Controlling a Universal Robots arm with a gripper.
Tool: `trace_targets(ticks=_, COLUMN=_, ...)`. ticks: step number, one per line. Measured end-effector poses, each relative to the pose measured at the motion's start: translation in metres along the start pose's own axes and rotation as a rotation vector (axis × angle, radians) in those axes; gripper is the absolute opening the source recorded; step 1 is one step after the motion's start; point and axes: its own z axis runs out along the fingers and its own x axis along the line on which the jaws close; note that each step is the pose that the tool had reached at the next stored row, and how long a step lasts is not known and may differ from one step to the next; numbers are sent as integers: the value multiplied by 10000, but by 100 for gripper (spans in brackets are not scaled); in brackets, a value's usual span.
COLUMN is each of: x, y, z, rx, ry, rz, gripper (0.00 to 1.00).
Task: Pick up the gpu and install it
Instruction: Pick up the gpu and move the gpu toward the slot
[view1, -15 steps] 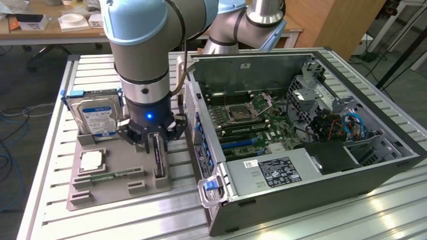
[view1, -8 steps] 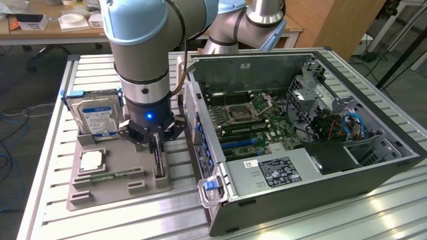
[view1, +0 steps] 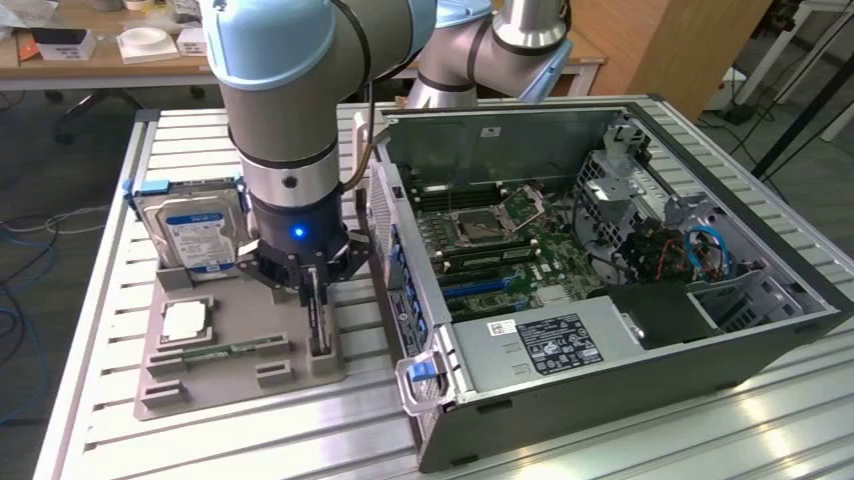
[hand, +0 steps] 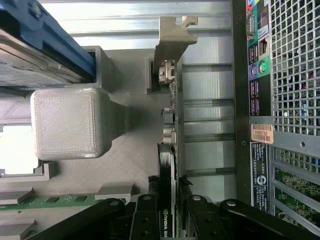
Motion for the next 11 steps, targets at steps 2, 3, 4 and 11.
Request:
trace_targets(ticks=2, x=0, y=0, z=0, rx=0, ry=0, rz=0, gripper=26)
trace_targets(ticks=3, x=0, y=0, z=0, rx=0, ry=0, rz=0, gripper=26)
trace_targets(ticks=4, x=0, y=0, z=0, rx=0, ry=0, rz=0, gripper=26)
trace_targets(ticks=11, x=0, y=0, z=0, rx=0, ry=0, rz=0, gripper=26)
